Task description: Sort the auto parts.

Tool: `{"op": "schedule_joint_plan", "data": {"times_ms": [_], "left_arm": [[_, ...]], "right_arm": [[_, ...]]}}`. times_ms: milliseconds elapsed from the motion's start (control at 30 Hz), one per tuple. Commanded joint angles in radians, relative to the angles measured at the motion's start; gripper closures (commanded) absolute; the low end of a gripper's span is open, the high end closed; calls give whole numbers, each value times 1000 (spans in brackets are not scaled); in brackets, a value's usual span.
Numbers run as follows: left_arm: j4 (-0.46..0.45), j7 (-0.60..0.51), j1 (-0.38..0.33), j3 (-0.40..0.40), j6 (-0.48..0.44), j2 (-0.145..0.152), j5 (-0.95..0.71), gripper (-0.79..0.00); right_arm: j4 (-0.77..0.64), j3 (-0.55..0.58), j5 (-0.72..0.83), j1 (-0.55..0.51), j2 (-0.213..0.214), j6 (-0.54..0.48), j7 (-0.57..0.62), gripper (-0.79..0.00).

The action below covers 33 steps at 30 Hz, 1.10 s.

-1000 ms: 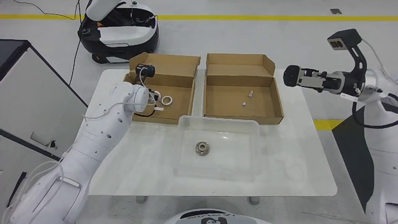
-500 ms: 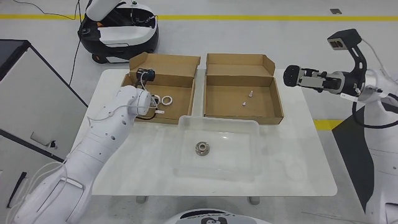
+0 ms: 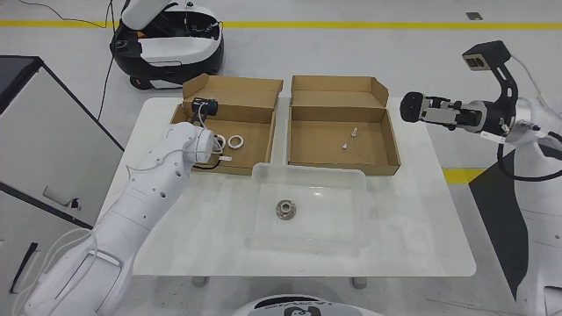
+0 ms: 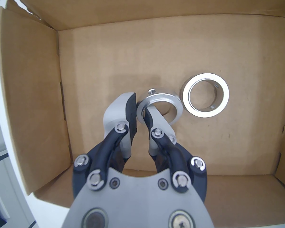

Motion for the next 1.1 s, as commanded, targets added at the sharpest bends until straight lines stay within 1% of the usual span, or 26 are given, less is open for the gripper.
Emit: {"op": "schedule_joint_plan", "data": {"times_ms": [0,167,300,333,367,400,533,700,800,900,967,1067], "left_arm": [[0,2,4,-4,1,-1,3,-200],[-21,2,18,-22,20,-2,6,-256],[-55,2,33,-50,29,2,20,-372],[-69,1,39,-58,32,4,27,-505],[-83,1,46,-67,34,7,32,-677],[-97,2,55,-75,34,9,40,-785],[-187,-1,95,-106,33,20,84,-785],[-351,-13,149,-138,8,31,132,-785],[-457,-26,173,-142,-9,32,140,-785],[-536,-48,184,-134,-16,28,133,-785],[-581,-61,184,-123,0,23,123,-785],[-581,-61,184,-123,0,23,123,-785]], "right_arm": [[0,0,0,0,0,0,0,-785],[0,0,0,0,0,0,0,-785],[0,0,0,0,0,0,0,-785],[0,0,0,0,0,0,0,-785],[0,0,0,0,0,0,0,-785],[0,0,0,0,0,0,0,-785],[0,0,0,0,0,0,0,-785],[0,0,0,0,0,0,0,-785],[0,0,0,0,0,0,0,-785],[0,0,0,0,0,0,0,-785],[0,0,0,0,0,0,0,-785],[0,0,0,0,0,0,0,-785]]}}
